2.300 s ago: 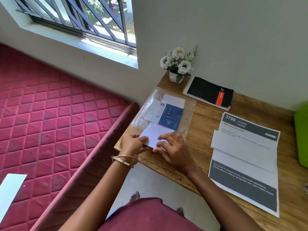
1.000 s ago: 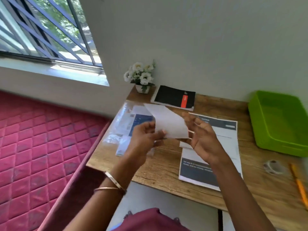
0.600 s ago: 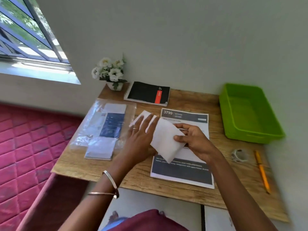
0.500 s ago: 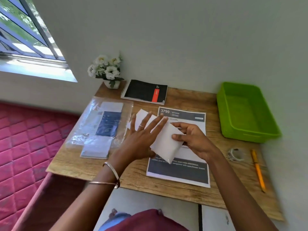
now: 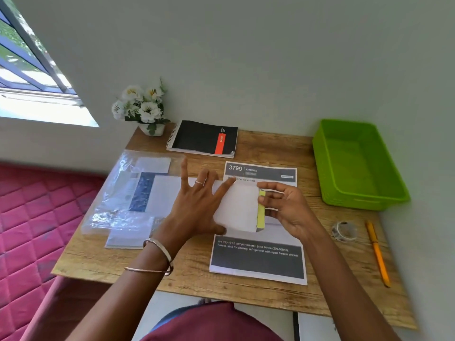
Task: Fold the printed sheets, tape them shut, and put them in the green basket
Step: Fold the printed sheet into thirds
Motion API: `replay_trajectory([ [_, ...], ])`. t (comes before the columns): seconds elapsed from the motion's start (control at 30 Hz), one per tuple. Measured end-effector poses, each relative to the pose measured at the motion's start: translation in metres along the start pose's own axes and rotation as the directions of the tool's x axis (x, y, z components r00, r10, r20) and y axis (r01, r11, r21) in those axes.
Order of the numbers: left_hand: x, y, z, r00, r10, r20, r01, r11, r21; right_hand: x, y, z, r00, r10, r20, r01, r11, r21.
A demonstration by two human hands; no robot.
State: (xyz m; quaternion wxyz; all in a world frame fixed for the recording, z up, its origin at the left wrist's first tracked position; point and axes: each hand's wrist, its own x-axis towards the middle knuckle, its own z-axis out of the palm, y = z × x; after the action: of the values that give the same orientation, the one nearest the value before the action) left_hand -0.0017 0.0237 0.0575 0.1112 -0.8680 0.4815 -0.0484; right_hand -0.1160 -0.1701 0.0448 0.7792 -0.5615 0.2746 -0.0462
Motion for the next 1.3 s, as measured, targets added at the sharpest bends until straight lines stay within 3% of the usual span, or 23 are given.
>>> replay_trajectory([
  [0.2,0.002,0.01,0.029,0.991,0.034,0.133,-0.004,0.976,-0.216,0.007,0.008,0.007,0.998,0.059,-0.001,-0.059,0.998,-0.002],
  [0.63,0.017,0.028,0.03,0.994,0.111,-0.014,-0.111,0.953,-0.281,0.007,0.022,0.014,0.995,0.057,-0.076,-0.055,0.998,0.02],
  [0.77,0.018,0.029,0.032,0.993,0.114,-0.03,-0.117,0.95,-0.29,0.01,0.024,0.013,0.994,0.022,-0.111,-0.037,0.99,-0.139],
  [0.9,0.019,0.027,0.028,0.994,0.098,-0.053,-0.109,0.954,-0.279,0.013,0.027,0.013,0.982,-0.113,-0.154,0.05,0.931,-0.363],
  [1.03,0.02,0.022,0.025,0.993,0.109,-0.048,-0.117,0.963,-0.244,0.015,0.034,0.015,0.964,-0.206,-0.17,0.11,0.886,-0.45],
  [1.2,0.02,0.023,0.027,0.988,0.14,-0.059,-0.15,0.958,-0.243,0.015,0.04,0.018,0.988,-0.028,-0.153,-0.007,0.976,-0.22],
  [1.3,0.02,0.023,0.031,0.987,0.158,-0.008,-0.155,0.957,-0.246,0.015,0.04,0.017,0.982,0.01,-0.189,-0.06,0.964,-0.258],
])
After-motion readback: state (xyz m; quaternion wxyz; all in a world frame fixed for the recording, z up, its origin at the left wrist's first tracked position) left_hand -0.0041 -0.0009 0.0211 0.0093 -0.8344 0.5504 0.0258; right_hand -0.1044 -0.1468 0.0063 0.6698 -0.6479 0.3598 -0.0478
